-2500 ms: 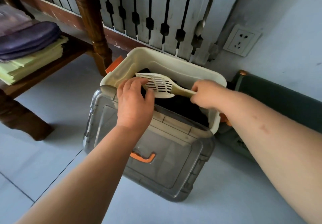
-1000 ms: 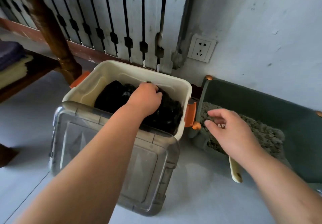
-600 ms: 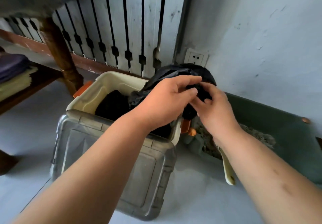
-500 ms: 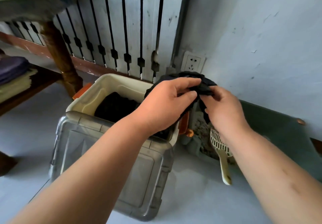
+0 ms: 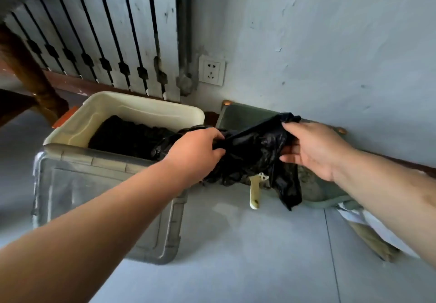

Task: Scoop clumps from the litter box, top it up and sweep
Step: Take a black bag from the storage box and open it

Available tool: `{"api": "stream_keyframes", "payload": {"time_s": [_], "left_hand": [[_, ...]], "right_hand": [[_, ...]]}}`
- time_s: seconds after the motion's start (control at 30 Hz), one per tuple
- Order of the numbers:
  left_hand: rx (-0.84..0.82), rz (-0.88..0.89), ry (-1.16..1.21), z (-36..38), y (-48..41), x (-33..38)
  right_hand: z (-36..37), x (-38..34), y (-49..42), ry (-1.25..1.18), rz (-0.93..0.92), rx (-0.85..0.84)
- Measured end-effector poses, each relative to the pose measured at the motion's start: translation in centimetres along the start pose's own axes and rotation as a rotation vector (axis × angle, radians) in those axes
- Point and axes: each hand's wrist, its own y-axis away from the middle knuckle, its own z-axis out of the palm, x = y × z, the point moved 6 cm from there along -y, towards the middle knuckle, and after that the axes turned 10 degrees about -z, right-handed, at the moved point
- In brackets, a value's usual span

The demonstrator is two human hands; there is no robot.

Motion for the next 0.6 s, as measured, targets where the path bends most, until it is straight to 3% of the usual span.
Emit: {"api": "stream_keyframes", "payload": {"time_s": [0.1,0.3,0.4,0.5,0.6], "left_hand": [[-0.013,-0.013,0.035,-0.2,0.3,0.6],[-0.133,-0.079,-0.266,3.9,1.6,1.2],[-0.212,-0.148,-0.19,7.5,2.7,1.9],[-0.203,-0.221,-0.037,10.8,3.3,3.2],[-0.168,-0.264,0.048,14.1,4.0,5.2]], "right_hand": [[-3.3,1.8,0.3,0.056,0.036,0.068],[-8.3,6.6,-2.0,-0.198,0.148,0.178],[-8.4,7.5,-1.9,-0.265,0.187,0.159],[-7.8,9.4,-1.6,-0.344,0.242,0.068],[-6.5,11.0,-0.6,-0.398,0.297,-0.136]]}}
